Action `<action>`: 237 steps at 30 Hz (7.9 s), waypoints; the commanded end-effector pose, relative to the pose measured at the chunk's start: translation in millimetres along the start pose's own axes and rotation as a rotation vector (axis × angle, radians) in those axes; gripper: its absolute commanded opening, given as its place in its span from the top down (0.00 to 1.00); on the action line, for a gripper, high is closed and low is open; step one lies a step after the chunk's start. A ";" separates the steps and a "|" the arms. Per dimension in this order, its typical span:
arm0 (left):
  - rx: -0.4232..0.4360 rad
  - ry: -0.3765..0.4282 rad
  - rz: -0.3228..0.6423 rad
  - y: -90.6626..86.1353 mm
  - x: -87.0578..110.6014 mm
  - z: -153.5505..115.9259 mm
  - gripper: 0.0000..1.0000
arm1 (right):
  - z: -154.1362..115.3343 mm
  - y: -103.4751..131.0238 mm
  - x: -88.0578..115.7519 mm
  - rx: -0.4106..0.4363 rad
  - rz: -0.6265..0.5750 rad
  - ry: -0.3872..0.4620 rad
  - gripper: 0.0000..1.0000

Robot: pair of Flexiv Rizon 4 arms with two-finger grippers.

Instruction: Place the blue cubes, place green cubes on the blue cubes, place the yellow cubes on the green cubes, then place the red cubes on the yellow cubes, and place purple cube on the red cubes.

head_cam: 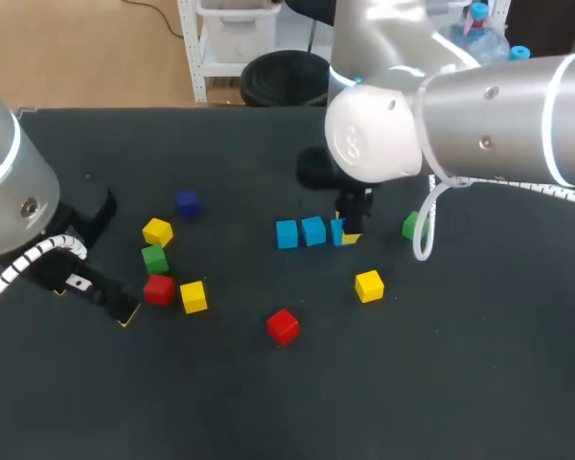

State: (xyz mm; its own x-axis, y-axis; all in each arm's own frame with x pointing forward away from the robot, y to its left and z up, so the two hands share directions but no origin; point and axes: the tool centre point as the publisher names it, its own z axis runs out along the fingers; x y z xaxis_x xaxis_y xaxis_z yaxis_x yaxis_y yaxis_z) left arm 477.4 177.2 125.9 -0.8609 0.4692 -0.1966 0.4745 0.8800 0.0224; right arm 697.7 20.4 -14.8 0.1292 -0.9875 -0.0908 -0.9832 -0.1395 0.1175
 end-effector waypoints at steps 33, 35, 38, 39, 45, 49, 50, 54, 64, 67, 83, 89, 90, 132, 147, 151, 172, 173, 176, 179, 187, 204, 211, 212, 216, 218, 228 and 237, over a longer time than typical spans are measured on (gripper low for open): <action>0.003 0.000 0.002 0.8 -0.4 0.6 0.00 | 3.3 -9.6 -3.9 0.001 -0.042 -0.053 0.92; 0.003 0.000 0.002 0.8 -0.4 0.6 0.00 | 2.7 -9.7 -5.0 0.003 -0.043 -0.050 0.93; 0.003 0.000 0.002 0.8 -0.4 0.6 0.00 | 2.2 -9.7 -5.5 0.005 -0.045 -0.046 0.93; 0.003 0.000 0.002 0.8 -0.4 0.6 0.00 | 2.2 -9.8 -5.5 0.005 -0.046 -0.046 0.94; 0.003 0.000 0.002 0.8 -0.4 0.6 0.00 | 2.1 -10.1 -5.8 0.004 -0.046 -0.038 0.94; 0.003 0.000 0.002 0.8 -0.4 0.6 0.00 | 1.9 -10.7 -5.8 0.007 -0.043 -0.031 0.95; 0.003 0.000 0.002 0.8 -0.4 0.6 0.00 | 1.7 -10.9 -5.7 0.008 -0.042 -0.030 0.95; 0.003 0.000 0.002 0.8 -0.4 0.6 0.00 | 1.3 -11.0 -4.9 0.008 -0.039 -0.028 0.94; 0.003 0.000 0.002 0.8 -0.4 0.6 0.00 | 1.4 -10.0 -1.4 0.007 -0.031 -0.031 0.94; 0.003 0.000 0.002 0.8 -0.4 0.6 0.00 | 1.5 -9.9 -1.2 0.007 -0.034 -0.034 0.95; 0.003 0.000 0.002 0.8 -0.4 0.6 0.00 | 0.5 -5.9 -0.8 0.006 -0.039 -0.037 0.99; 0.003 0.000 0.002 0.8 -0.4 0.6 0.00 | 1.5 -4.5 -1.5 0.003 -0.042 -0.036 0.98; 0.003 0.000 0.002 0.8 -0.4 0.6 0.00 | 1.7 -4.5 -1.3 0.003 -0.041 -0.035 0.98; 0.003 0.000 0.002 0.8 -0.4 0.6 0.00 | -57.3 36.0 68.2 0.093 0.213 0.024 0.00; 0.003 0.000 0.002 0.8 -0.4 0.6 0.00 | -36.5 34.0 63.4 0.102 0.280 0.028 0.00; 0.003 0.000 0.002 0.8 -0.4 0.6 0.00 | -34.5 31.5 74.7 0.089 0.353 0.014 0.00; 0.003 0.000 0.002 0.8 -0.4 0.6 0.00 | -26.4 14.6 101.8 0.079 0.527 -0.023 0.00; 0.003 0.000 0.002 0.8 -0.4 0.6 0.00 | -24.5 13.6 102.2 0.079 0.531 -0.023 0.00; 0.003 0.000 0.002 0.8 -0.4 0.6 0.00 | -21.0 9.3 105.1 0.068 0.539 -0.049 0.00; 0.003 0.000 0.002 0.8 -0.4 0.6 0.00 | -21.6 3.4 104.6 0.071 0.536 -0.052 0.00; 0.003 0.000 0.002 0.8 -0.4 0.6 0.00 | -15.0 -1.2 98.8 0.048 0.521 -0.039 0.00; 0.003 0.000 0.002 0.8 -0.4 0.6 0.00 | -7.7 -4.2 101.1 0.037 0.547 0.000 0.52; 0.003 0.000 0.002 0.8 -0.4 0.6 0.00 | -4.2 -2.9 101.0 0.030 0.550 0.015 0.64; 0.003 0.000 0.002 0.8 -0.4 0.6 0.00 | -3.9 -2.9 101.3 0.029 0.550 0.017 0.67; 0.003 0.000 0.002 0.8 -0.4 0.6 0.00 | -3.7 -2.6 99.6 0.026 0.523 0.025 1.00; 0.003 0.000 0.002 0.8 -0.4 0.6 0.00 | -6.6 -1.2 96.5 0.031 0.499 0.033 1.00; 0.003 0.000 0.002 0.8 -0.4 0.6 0.00 | -16.0 9.1 94.1 0.024 0.450 0.016 0.00; 0.003 0.000 0.002 0.8 -0.4 0.6 0.00 | -22.2 20.5 94.6 0.043 0.497 0.049 0.00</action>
State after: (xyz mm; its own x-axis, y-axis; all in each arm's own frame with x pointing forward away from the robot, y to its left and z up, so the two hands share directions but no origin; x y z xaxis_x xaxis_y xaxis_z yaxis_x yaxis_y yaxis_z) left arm 477.4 177.2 125.9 -0.8609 0.4692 -0.1965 0.4745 0.8800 0.0225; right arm 700.8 -78.5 -1.9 -0.3431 -0.9392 0.0098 -0.9320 0.3417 0.1212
